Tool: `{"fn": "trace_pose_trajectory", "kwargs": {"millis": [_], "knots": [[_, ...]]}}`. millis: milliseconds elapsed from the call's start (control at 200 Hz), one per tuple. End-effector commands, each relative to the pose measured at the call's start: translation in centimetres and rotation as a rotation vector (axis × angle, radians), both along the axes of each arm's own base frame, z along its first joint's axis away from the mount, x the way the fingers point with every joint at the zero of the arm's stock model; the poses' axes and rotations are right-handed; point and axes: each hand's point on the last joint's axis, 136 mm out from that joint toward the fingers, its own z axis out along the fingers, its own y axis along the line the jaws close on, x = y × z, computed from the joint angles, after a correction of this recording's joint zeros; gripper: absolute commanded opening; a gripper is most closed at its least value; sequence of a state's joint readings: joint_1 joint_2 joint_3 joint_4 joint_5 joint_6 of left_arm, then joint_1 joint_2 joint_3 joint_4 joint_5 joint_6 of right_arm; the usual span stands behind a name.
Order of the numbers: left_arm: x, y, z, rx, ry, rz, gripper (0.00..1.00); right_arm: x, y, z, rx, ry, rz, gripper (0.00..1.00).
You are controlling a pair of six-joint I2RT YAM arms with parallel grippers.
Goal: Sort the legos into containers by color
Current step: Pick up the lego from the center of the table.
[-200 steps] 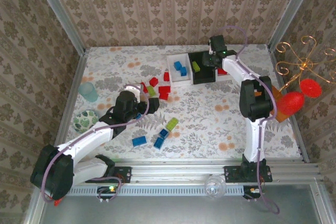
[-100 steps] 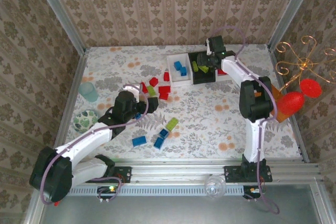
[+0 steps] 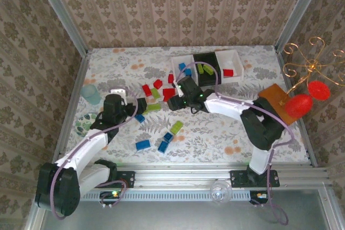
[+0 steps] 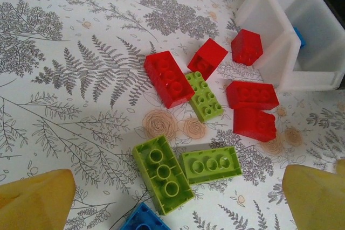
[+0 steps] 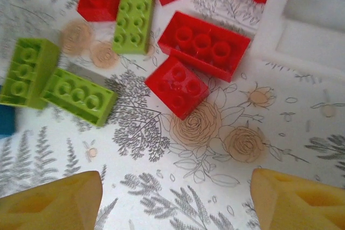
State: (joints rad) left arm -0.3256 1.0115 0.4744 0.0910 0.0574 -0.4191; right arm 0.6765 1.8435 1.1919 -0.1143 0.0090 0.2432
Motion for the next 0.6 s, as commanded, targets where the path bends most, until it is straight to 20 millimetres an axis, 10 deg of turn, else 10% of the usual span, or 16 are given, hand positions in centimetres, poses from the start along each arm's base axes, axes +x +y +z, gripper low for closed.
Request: {"fn": "trace_pose_trajectory", "kwargs": {"millis": [0, 595], "knots": [[-0.6, -0.1, 0.2, -0.027, 0.004, -0.013, 1.0, 2.2, 0.5, -0.7, 0.024, -0.009, -0.122, 0.76], [-1.2, 0.0, -0.1, -0.011, -0.001, -0.028, 1.0, 4.8, 3.3, -4.5, -0.072, -0.01, -0.346, 0.69]]}}
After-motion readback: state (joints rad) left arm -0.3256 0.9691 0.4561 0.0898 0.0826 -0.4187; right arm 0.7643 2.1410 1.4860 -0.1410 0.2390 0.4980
